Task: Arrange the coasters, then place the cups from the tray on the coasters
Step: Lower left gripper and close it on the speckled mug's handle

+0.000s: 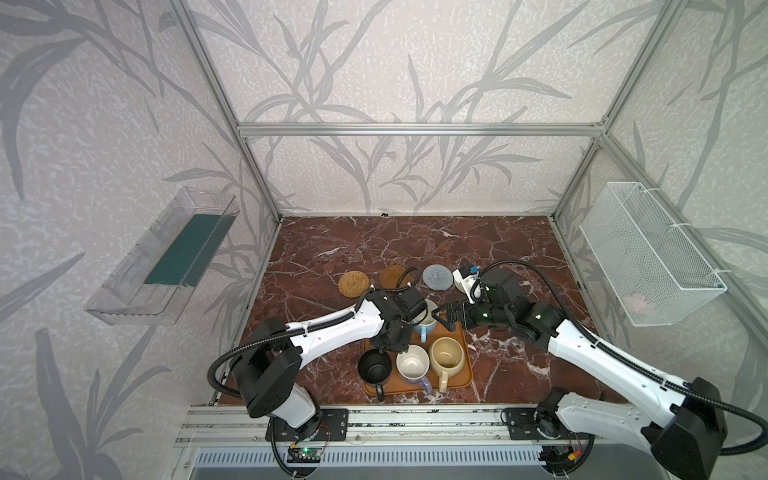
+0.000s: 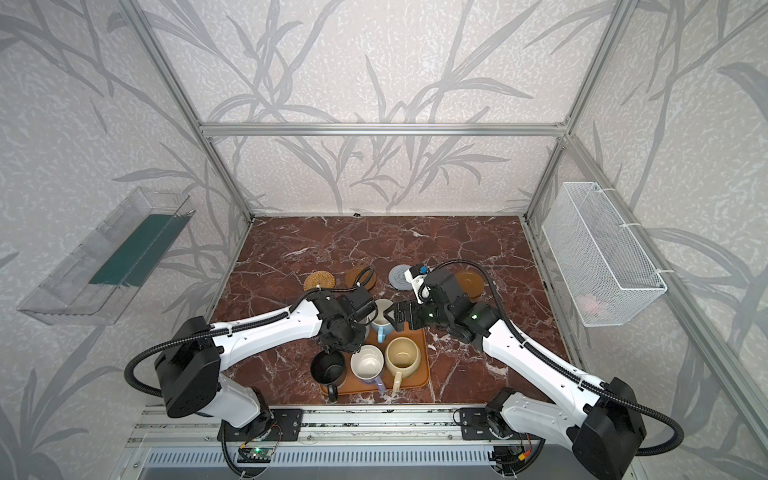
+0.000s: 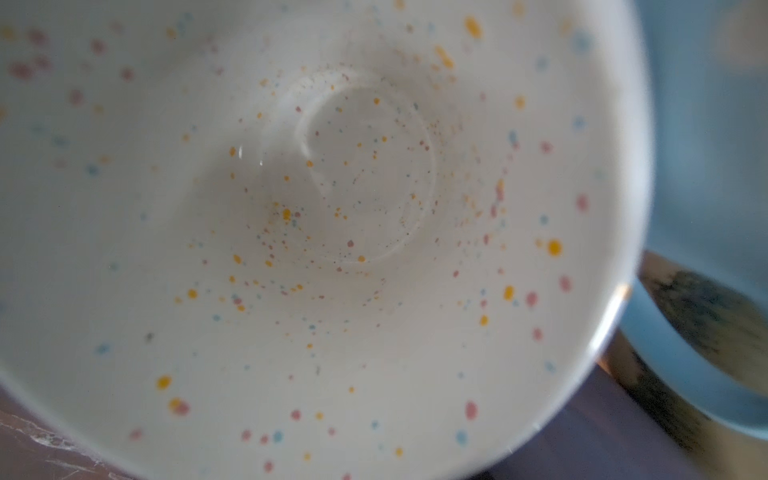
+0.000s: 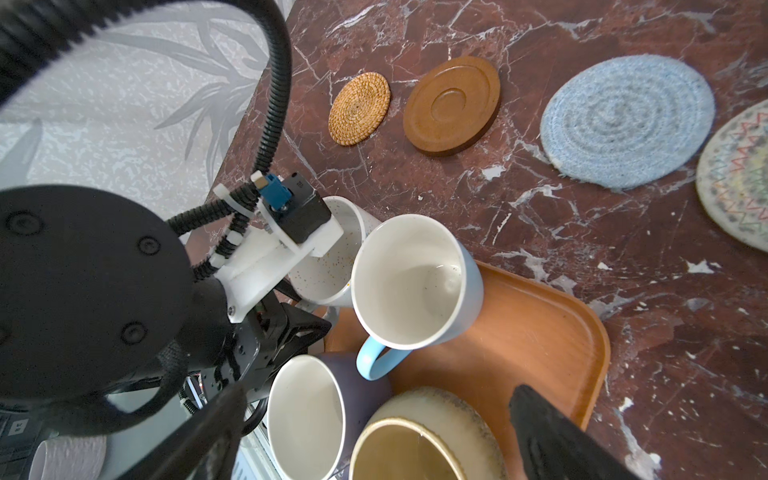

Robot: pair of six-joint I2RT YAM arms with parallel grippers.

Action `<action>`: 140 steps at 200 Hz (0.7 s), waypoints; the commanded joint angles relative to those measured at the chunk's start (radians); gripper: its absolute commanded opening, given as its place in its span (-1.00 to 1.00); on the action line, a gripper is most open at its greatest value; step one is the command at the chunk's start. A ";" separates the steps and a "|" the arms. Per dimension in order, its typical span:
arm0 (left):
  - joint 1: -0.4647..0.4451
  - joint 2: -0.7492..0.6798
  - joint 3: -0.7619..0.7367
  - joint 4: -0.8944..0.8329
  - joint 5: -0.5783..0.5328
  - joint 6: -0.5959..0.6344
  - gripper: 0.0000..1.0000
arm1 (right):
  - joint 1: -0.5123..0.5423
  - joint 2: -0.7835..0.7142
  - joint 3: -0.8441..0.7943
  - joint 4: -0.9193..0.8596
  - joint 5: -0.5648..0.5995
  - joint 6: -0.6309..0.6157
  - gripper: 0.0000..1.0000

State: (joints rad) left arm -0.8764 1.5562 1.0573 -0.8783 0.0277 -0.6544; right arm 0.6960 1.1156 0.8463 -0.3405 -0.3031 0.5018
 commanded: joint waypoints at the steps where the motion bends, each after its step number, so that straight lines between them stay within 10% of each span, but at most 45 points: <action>1: 0.001 0.025 -0.005 0.049 -0.035 0.009 -0.42 | 0.008 0.005 0.012 0.017 0.010 0.001 0.96; 140: 0.002 -0.070 0.075 -0.011 -0.121 0.012 -1.00 | 0.029 -0.030 0.015 0.035 -0.014 -0.023 0.95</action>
State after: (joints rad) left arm -0.8768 1.5501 1.0634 -0.8970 -0.0074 -0.6464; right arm 0.7074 1.1164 0.8463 -0.3397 -0.2974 0.4992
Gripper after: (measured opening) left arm 0.194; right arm 0.975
